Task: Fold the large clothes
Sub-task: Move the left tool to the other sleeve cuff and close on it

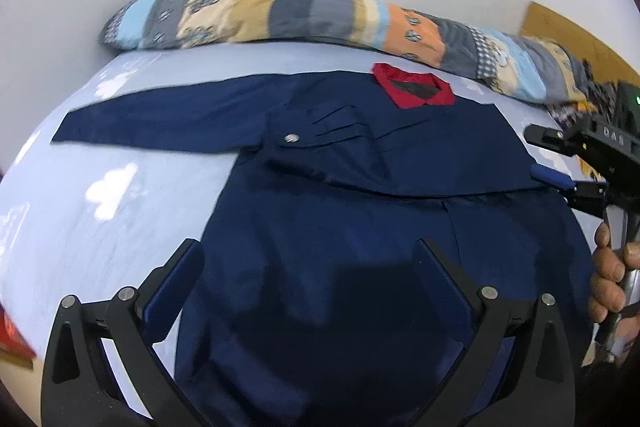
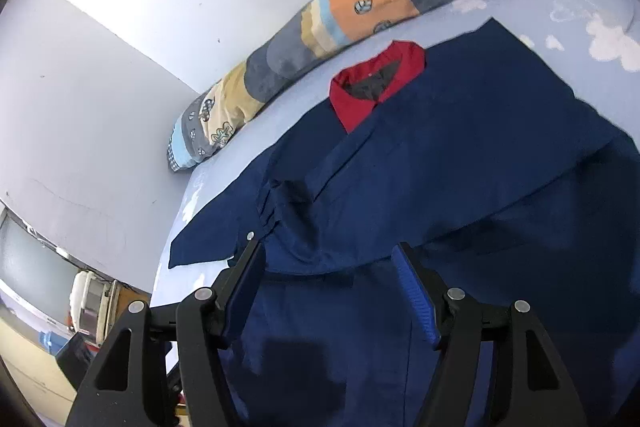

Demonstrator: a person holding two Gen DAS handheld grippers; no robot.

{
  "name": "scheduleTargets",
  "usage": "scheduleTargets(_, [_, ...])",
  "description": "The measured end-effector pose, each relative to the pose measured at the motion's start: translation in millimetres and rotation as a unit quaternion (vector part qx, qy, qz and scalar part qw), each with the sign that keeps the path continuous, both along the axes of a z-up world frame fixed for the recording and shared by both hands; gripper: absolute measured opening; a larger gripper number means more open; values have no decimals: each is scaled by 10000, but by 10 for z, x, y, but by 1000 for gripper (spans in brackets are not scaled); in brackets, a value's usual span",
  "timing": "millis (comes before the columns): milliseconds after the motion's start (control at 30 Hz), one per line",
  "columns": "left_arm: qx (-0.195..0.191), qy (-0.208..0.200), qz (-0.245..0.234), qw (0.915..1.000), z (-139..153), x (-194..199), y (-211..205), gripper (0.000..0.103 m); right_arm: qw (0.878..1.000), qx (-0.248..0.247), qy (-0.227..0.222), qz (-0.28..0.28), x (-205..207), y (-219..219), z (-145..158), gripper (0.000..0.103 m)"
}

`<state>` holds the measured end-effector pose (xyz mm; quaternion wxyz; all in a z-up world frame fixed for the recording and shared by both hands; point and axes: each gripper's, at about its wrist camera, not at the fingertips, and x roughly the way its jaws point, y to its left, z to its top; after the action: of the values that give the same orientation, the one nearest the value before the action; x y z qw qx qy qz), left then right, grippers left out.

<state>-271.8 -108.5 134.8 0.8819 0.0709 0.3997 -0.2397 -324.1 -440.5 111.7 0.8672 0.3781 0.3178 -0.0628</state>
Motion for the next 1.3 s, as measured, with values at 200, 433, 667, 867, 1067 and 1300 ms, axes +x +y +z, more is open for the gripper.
scheduleTargets(200, [-704,413,537,9952,202,146,362,103,9994,194,-292,-51,-76,-56,97,68])
scheduleTargets(433, [-1463,654,1587,9742,353,941,1179,103,9993,-160,-248,-227,-147,-169,174,68])
scheduleTargets(667, [-1677,697,2585,9488,189,1607,2006,103,9992,-294,-85,-264,-65,-301,150,68])
scheduleTargets(867, [-2045,953,2964,9280,-5,2051,2513,103,9995,-297,-128,-37,35,-241,167,68])
scheduleTargets(1067, [-2653,1394,3040,9043,-258,2586,2731,63,9987,-474,101,183,131,-113,96,68])
scheduleTargets(1300, [-3200,1794,3341,8682,-763,3250,2901,61,9966,-735,198,329,163,-15,98,68])
